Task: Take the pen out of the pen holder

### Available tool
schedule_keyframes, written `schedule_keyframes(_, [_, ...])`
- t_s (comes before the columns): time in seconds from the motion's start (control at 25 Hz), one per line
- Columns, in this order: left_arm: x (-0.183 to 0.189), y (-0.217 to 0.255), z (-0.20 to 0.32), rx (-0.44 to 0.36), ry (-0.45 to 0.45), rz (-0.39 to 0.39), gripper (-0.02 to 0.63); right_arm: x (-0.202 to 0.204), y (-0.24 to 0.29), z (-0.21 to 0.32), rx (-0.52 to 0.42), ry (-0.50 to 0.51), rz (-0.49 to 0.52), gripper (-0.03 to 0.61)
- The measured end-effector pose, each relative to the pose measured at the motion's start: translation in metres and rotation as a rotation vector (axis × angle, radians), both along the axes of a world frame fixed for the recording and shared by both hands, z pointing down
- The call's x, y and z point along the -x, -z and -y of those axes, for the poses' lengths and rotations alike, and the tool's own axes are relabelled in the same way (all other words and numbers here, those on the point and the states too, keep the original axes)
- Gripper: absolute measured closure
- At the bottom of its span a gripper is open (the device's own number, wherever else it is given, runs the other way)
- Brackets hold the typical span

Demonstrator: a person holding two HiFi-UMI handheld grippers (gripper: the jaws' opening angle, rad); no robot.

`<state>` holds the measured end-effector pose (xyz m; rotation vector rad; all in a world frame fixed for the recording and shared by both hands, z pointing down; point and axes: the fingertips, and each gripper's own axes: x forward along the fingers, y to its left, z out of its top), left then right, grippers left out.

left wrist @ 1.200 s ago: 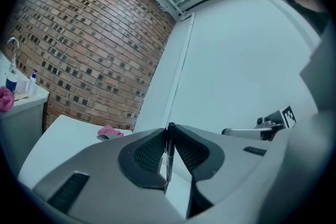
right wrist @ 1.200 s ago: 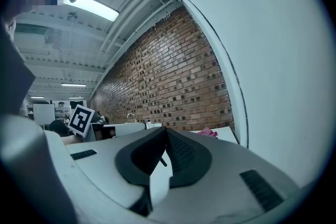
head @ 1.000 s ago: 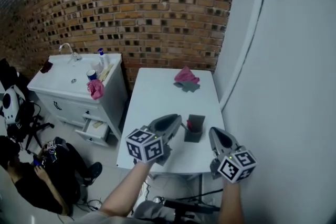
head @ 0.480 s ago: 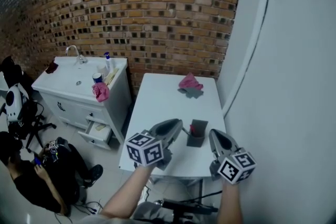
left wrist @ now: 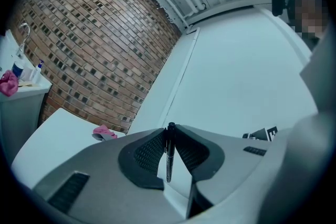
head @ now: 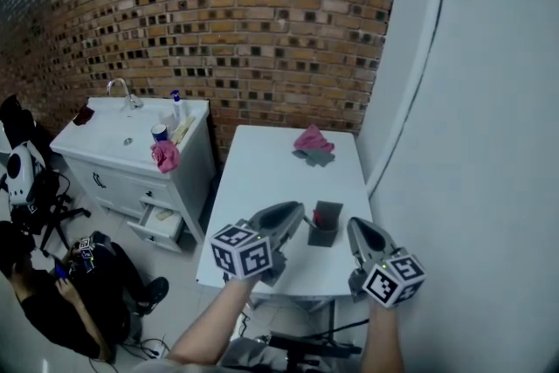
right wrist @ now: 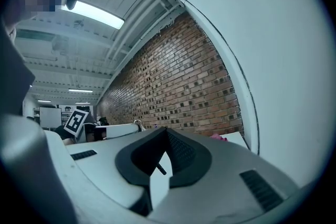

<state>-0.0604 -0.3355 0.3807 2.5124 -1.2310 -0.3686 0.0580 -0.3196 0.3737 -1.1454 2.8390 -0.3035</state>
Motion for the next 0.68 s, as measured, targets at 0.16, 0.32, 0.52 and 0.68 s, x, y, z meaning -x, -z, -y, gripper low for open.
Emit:
schedule_keyframes(0.16, [-0.0010,0.0011,-0.0021,-0.005,-0.002,-0.002,0.551,-0.0004,-0.0002,-0.0020,0.001,0.002,0.001,0.589])
schedule_keyframes(0.32, [-0.0032,0.0013,-0.0015,-0.008,-0.005,-0.002,0.551,-0.0011,0.0009,-0.0026,0.008,0.000,-0.004,0.589])
schedule_keyframes(0.52, [-0.0035,0.0020,-0.0027,-0.007,-0.011,-0.003,0.551,-0.0002,0.0020,-0.0035,0.002,0.000,-0.012,0.589])
schedule_keyframes(0.68, [-0.0060,0.0038,-0.0011,-0.005,-0.015,-0.002,0.551,-0.0008,0.0046,-0.0034,0.012,-0.001,-0.016,0.589])
